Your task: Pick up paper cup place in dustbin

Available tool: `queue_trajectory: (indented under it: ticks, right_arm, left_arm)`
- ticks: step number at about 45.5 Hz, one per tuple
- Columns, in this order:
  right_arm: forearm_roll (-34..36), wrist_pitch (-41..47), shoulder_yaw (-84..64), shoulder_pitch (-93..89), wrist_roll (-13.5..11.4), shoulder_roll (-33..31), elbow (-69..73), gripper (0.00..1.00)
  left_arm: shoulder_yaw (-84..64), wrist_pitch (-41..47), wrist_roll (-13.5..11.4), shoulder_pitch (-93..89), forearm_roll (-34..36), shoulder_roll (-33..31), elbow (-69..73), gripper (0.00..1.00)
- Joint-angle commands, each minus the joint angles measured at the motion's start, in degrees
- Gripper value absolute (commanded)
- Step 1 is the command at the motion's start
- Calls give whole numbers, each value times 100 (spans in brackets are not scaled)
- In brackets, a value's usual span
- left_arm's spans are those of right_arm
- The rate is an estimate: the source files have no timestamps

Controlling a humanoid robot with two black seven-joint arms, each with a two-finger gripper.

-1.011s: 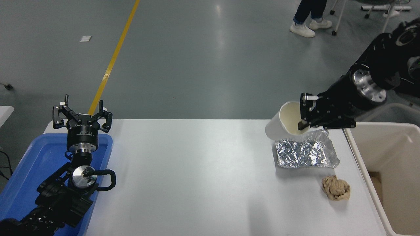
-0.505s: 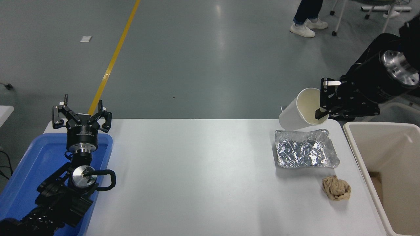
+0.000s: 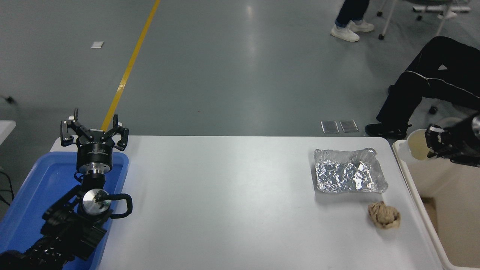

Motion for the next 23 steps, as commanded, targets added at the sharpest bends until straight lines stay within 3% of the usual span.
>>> queue_trajectory:
  ticks: [1, 23]
  right_arm:
    - [21, -1226, 1582, -2200, 10, -353, -1082, 0]
    - [162, -1886, 3456, -4346, 10, 315, -2331, 0]
  left_arm:
    - [0, 0, 1, -1, 1, -1, 0, 99]
    - [0, 0, 1, -1, -7, -1, 0, 99]
